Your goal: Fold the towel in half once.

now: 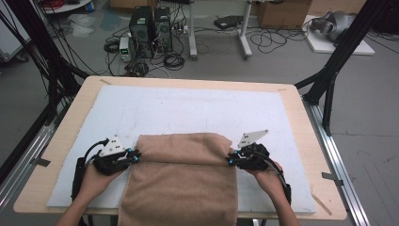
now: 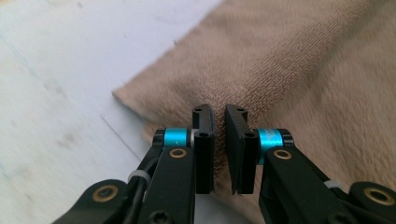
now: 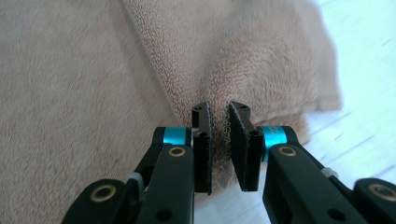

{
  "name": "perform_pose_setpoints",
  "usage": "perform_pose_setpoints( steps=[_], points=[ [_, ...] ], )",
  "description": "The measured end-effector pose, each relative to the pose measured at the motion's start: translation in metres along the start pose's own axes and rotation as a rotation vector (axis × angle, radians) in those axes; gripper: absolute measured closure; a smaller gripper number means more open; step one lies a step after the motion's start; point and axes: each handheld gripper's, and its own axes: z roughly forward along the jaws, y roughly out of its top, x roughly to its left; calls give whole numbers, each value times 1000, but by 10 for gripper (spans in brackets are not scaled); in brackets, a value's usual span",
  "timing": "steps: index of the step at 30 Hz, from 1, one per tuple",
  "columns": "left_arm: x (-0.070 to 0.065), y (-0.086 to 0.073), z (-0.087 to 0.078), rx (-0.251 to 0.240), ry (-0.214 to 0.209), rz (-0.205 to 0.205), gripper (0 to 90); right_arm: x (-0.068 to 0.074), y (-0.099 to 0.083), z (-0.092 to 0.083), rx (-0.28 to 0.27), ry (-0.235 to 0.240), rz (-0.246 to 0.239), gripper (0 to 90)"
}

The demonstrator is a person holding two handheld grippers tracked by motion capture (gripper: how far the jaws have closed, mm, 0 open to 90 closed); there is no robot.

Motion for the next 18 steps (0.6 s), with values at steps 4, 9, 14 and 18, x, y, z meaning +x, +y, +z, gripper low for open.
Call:
perform_pose_setpoints(
  steps=[4,9,14,18],
  points=[
    [4,-7,-2,-2,-46,-45,682,-2,-9,4,14,20,24,666],
    [11,7,-10,-20,-28,-54,570,-5,1,-8,-39,-6,25,589],
    [26,25,-8,-50,-13,-72,561,-18,17,-15,-89,-50,41,544],
    [39,32,7,-37,11,-118,573,-35,25,-5,-79,-77,74,534]
  ],
)
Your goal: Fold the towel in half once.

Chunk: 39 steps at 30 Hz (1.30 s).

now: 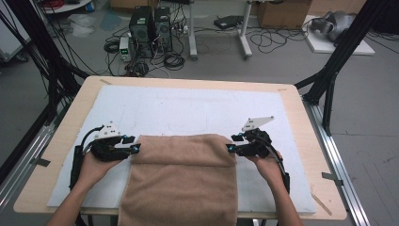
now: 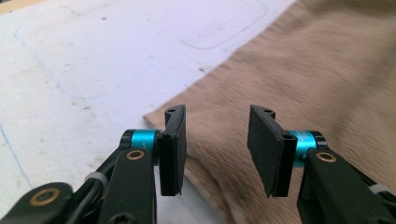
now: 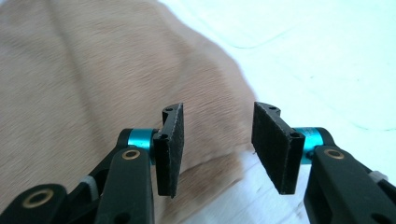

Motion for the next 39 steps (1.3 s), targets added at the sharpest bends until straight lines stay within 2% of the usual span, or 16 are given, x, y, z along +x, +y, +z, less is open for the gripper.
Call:
perform_pose_setpoints(
  steps=[2,3,5,9,12,15,17,19,22,24,30,33,39],
  points=[
    [8,2,10,23,-1,-34,561,-6,1,8,19,-13,20,522],
    [11,2,15,28,9,-42,547,-8,0,12,27,-12,34,510],
    [16,2,25,44,2,-71,534,-12,0,21,46,-7,46,479],
    [17,1,44,127,10,-74,449,-16,-3,38,82,23,83,463],
    [17,0,48,134,2,-69,467,-18,-5,46,108,52,76,529],
    [16,0,47,139,-11,-60,593,-17,-5,47,114,78,73,640],
    [13,0,48,147,-17,-46,707,-14,-3,46,115,88,34,695],
    [10,2,48,152,-16,-32,774,-12,-1,45,111,92,20,751],
    [8,3,47,161,-14,-20,836,-10,0,41,108,97,9,803],
    [9,4,45,159,-11,-17,839,-9,1,38,94,98,2,821],
    [9,7,30,103,-14,-36,845,-9,2,25,52,108,6,844],
    [3,9,20,80,-14,-19,845,-6,3,18,39,118,8,846],
    [-9,8,-2,36,-21,19,843,6,6,4,17,125,-26,848]
  ],
)
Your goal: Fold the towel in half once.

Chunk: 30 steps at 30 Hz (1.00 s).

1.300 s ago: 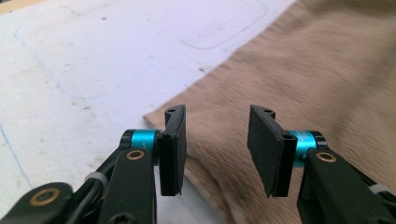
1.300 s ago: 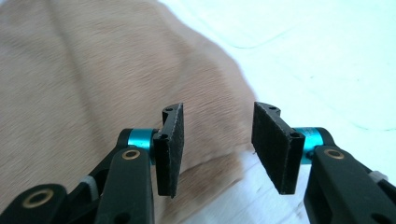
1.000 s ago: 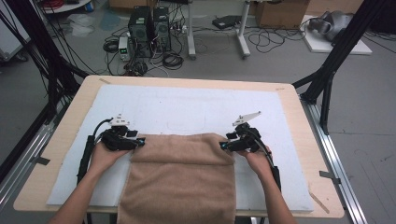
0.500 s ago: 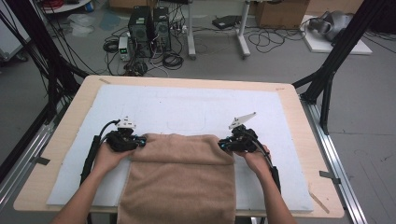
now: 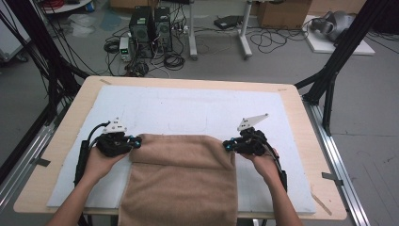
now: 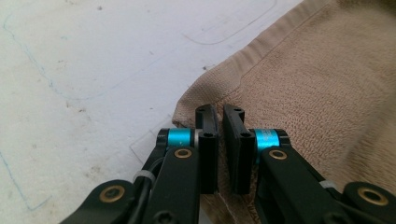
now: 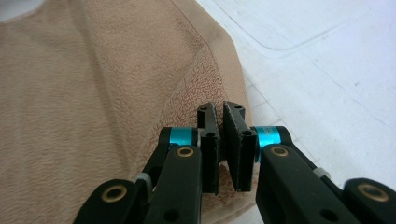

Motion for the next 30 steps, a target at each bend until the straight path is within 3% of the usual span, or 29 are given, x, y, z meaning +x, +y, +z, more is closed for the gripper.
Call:
perform_pose_setpoints(
  steps=[6,11,14,18,20,23,27,30],
  points=[
    [-17,-16,-16,-24,-30,32,842,18,-1,-12,-12,28,-32,848],
    [-30,-33,-31,-61,-56,40,835,43,-10,-20,3,57,-82,848],
    [-41,-42,-37,-53,-77,59,833,56,-15,-22,22,77,-109,848],
    [-55,-52,-40,-5,-149,105,821,67,-21,-23,45,104,-128,842],
    [-56,-51,-44,-8,-170,113,760,68,-20,-26,36,105,-128,813],
    [-49,-40,-49,-41,-164,89,629,63,-15,-30,5,98,-116,779],
    [-37,-24,-48,-75,-135,79,602,49,-6,-33,-44,86,-94,741],
    [-26,-18,-41,-82,-102,58,599,37,-1,-32,-56,51,-65,701]
  ],
)
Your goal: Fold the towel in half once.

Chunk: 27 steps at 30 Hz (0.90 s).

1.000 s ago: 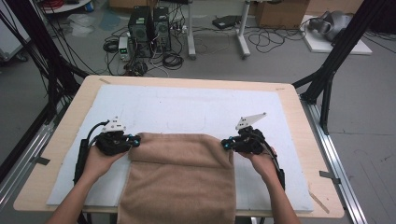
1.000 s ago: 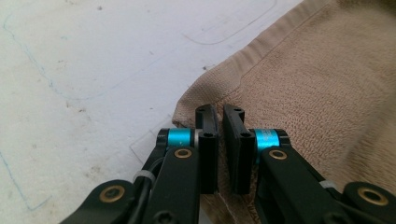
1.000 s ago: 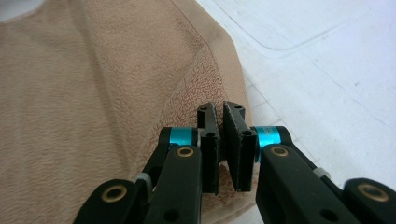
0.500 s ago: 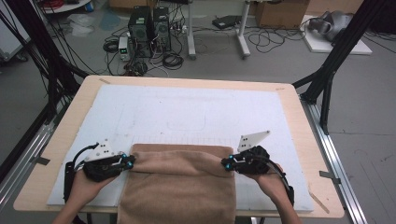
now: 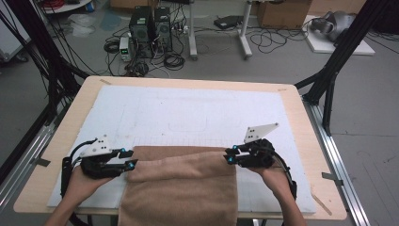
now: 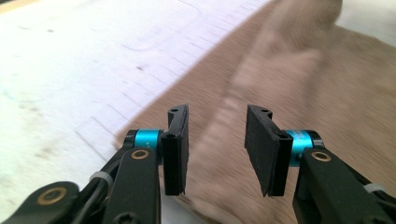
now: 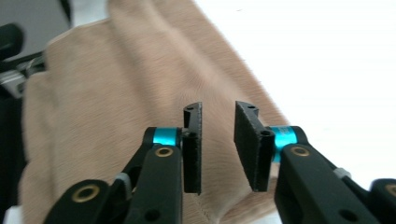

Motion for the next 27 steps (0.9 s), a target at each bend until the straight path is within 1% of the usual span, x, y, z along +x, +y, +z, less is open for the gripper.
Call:
perform_pose_setpoints(
  steps=[1,2,3,5,6,8,9,10,13,17,18,20,21,23,24,25,27],
  points=[
    [4,0,3,6,15,-15,599,-4,0,1,-4,-12,10,695],
    [7,0,7,14,28,-20,599,-8,0,2,0,-26,22,685],
    [10,0,10,28,45,-16,599,-11,0,4,6,-37,23,671],
    [14,-1,18,45,76,-22,596,-17,-1,10,32,-67,34,639],
    [16,-1,22,57,94,-13,589,-19,-2,13,42,-77,45,628],
    [21,-2,30,81,114,-16,582,-24,-6,19,70,-104,50,597],
    [23,-2,33,92,126,-13,582,-27,-8,22,78,-115,58,587],
    [25,-3,37,105,132,-20,582,-30,-10,24,81,-123,67,577],
    [33,-6,46,132,136,-38,578,-38,-16,29,101,-145,92,558],
    [37,-9,56,165,110,-57,547,-46,-23,33,119,-159,127,545],
    [38,-9,58,170,106,-61,529,-49,-25,34,129,-163,128,539],
    [39,-11,62,191,106,-65,481,-53,-28,39,143,-155,139,532],
    [40,-12,64,198,100,-76,468,-54,-29,41,149,-154,146,525],
    [42,-13,65,193,86,-99,464,-56,-29,43,150,-146,154,528],
    [43,-13,65,193,81,-109,465,-57,-30,44,145,-145,150,530],
    [43,-13,65,194,80,-111,467,-58,-30,45,146,-142,147,530],
    [43,-13,65,195,79,-113,475,-62,-32,47,139,-118,171,534]
  ],
)
